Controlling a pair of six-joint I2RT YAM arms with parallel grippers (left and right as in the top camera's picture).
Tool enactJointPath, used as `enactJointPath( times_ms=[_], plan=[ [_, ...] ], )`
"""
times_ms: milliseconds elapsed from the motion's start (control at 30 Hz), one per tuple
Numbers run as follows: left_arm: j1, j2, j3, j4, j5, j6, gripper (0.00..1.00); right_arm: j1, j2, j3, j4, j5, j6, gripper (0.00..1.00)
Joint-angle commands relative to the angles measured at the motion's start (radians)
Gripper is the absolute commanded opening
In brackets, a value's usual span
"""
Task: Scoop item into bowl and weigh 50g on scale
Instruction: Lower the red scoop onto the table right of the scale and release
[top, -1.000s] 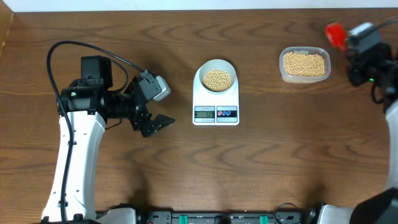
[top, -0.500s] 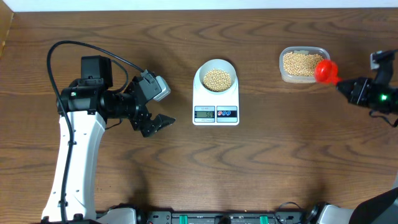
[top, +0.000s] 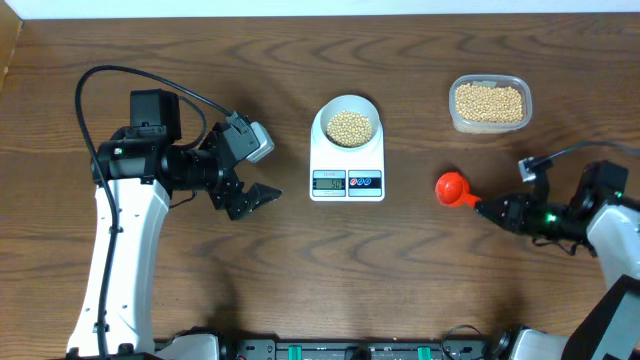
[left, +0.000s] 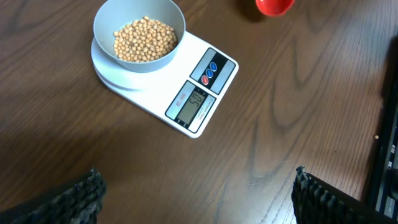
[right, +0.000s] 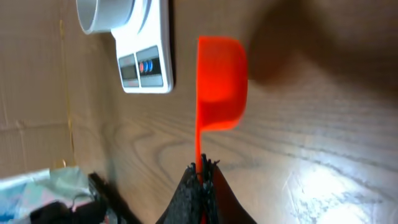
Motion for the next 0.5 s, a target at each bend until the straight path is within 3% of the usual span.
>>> enactJointPath(
  times_ms=[0,200,367,467],
  plan=[
    [0.005,-0.002,0.015,-0.005,0.013,0.006,0.98,0.002,-0.005,-0.071,0.087,-0.059,0.034,0.01],
    [0.005,-0.002,0.015,-0.005,0.013,0.006,0.98,0.002,-0.005,-0.13,0.146,-0.053,0.059,0.09],
    [0.005,-0.002,0.015,-0.005,0.013,0.006,0.98,0.002,-0.005,-0.131,0.189,0.017,0.059,0.38],
    [0.005,-0.002,0.015,-0.005,0.013,0.006,0.98,0.002,-0.005,-0.131,0.195,0.041,0.059,0.47]
  ],
)
